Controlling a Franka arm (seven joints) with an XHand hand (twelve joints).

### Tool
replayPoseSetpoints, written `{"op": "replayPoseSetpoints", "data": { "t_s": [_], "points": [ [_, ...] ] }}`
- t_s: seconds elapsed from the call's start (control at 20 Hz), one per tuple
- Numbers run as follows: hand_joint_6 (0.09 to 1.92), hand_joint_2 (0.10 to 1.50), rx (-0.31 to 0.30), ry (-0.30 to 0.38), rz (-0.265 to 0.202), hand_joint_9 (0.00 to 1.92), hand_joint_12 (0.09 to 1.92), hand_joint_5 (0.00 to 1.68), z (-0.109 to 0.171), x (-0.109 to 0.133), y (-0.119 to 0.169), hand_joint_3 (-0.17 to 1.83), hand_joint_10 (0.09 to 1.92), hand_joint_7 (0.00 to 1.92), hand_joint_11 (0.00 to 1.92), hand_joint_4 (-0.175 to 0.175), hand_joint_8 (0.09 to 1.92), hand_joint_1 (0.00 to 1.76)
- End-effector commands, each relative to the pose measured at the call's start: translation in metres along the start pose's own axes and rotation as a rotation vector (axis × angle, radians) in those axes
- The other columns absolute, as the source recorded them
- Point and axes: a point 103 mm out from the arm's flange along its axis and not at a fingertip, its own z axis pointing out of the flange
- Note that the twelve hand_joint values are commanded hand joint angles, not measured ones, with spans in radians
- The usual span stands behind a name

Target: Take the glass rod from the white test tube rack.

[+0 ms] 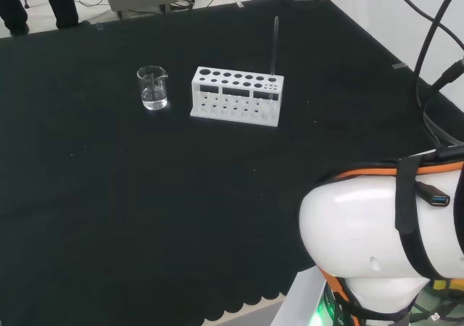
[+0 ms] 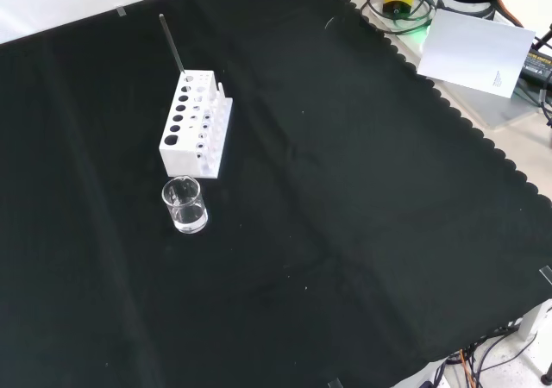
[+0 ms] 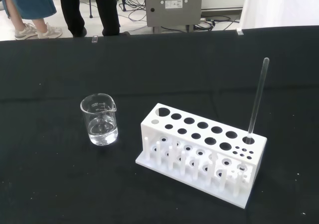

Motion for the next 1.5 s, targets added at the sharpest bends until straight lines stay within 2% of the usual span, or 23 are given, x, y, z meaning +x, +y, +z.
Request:
{"op": "replayPoseSetpoints", "data": {
  "t_s": [0.05,0.15,0.3,0.6,1.0,1.4,1.5],
  "points": [
    [0.19,0.79,-0.006,-0.007,0.001,0.30,1.18,0.27,0.000,0.000,0.001,0.59,0.82,0.20,0.28,-0.144,0.62,0.77],
    [0.09,0.83,-0.003,-0.006,0.004,0.07,1.23,0.13,0.001,-0.001,0.001,0.52,0.82,0.05,0.06,-0.139,0.51,0.67],
    [0.09,0.84,-0.002,0.001,0.006,0.01,1.24,0.09,0.001,-0.005,0.001,0.50,0.83,0.00,0.00,-0.138,0.49,0.64],
    [0.09,0.85,-0.002,-0.003,0.010,0.00,1.22,0.10,0.002,-0.006,0.001,0.48,0.84,0.00,0.00,-0.137,0.52,0.64],
    [0.09,0.86,0.002,0.001,0.013,0.11,1.40,0.12,0.005,-0.010,0.013,0.48,0.88,0.00,0.00,-0.137,0.80,0.63],
    [0.09,0.86,-0.018,0.025,0.003,0.16,1.43,0.14,0.005,-0.028,0.056,0.48,0.90,0.03,0.00,-0.138,0.85,0.63],
    [0.09,0.86,-0.016,0.072,-0.004,0.17,1.44,0.14,0.004,-0.033,0.067,0.48,0.90,0.04,0.00,-0.138,0.86,0.63]
  ]
}}
